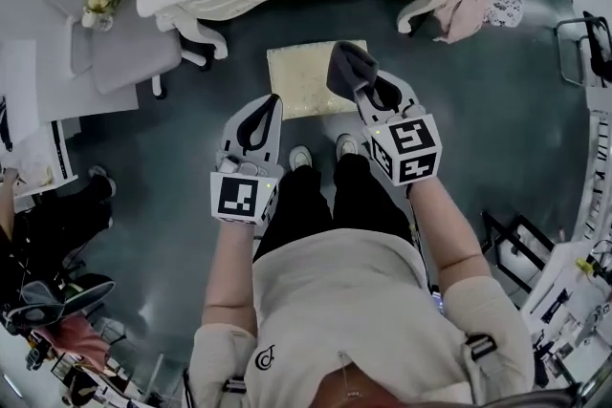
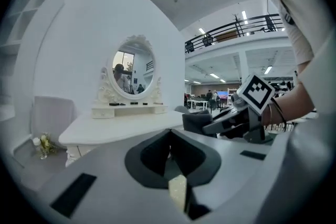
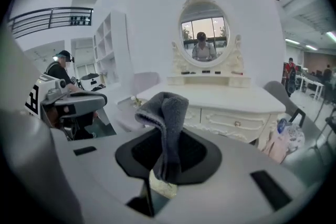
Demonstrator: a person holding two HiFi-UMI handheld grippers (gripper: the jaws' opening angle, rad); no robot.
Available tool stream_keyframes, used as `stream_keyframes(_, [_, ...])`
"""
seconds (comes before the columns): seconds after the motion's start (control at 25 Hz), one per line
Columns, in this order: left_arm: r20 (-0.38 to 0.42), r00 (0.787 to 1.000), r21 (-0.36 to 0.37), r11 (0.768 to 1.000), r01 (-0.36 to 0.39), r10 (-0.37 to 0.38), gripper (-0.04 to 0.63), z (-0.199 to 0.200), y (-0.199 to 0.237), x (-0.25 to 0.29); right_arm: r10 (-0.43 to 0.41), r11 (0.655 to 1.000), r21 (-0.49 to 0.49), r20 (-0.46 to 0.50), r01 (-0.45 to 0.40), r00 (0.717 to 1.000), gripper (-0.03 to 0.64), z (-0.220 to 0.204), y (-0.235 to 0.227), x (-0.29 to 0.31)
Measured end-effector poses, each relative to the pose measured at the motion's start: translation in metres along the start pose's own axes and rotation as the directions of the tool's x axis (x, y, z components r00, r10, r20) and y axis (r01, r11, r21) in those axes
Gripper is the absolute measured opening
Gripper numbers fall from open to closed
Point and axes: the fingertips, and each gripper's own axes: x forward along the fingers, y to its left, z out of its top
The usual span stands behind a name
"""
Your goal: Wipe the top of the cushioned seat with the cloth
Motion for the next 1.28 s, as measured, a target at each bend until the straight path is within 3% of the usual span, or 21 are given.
stream_keyframes(0.24, [0.067,0.997,0.068,0.997,-0.027,0.023,0.014,0.071,0.004,-0.024,-0.032,0.996,-0.075,0.140,0.043,0.990,0.075,0.072,0.012,-0.046])
stream_keyframes(0.36, [0.106,0.994,0.119,0.992,-0.050,0.037,0.014,0.105,0.009,-0.028,-0.055,0.992,-0.095,0.240,0.080,0.969,0.075,0.109,0.010,-0.063])
stream_keyframes(0.52, [0.124,0.988,0.108,0.988,-0.109,0.095,0.014,0.138,0.020,-0.036,-0.071,0.988,-0.111,0.316,0.111,0.946,0.075,0.149,0.010,-0.083])
stream_keyframes(0.76, [0.185,0.978,0.156,0.980,-0.127,0.097,0.014,0.188,0.026,-0.040,-0.030,0.981,-0.161,0.422,0.108,0.906,0.075,0.199,0.018,-0.101])
stream_keyframes(0.96, [0.207,0.973,0.176,0.974,-0.141,0.103,0.014,0.212,0.034,-0.038,-0.008,0.980,-0.172,0.470,0.101,0.883,0.074,0.214,0.020,-0.102])
stream_keyframes(1.28, [0.215,0.971,0.191,0.971,-0.142,0.100,0.014,0.223,0.037,-0.028,-0.001,0.981,-0.173,0.470,0.093,0.882,0.071,0.212,0.014,-0.096])
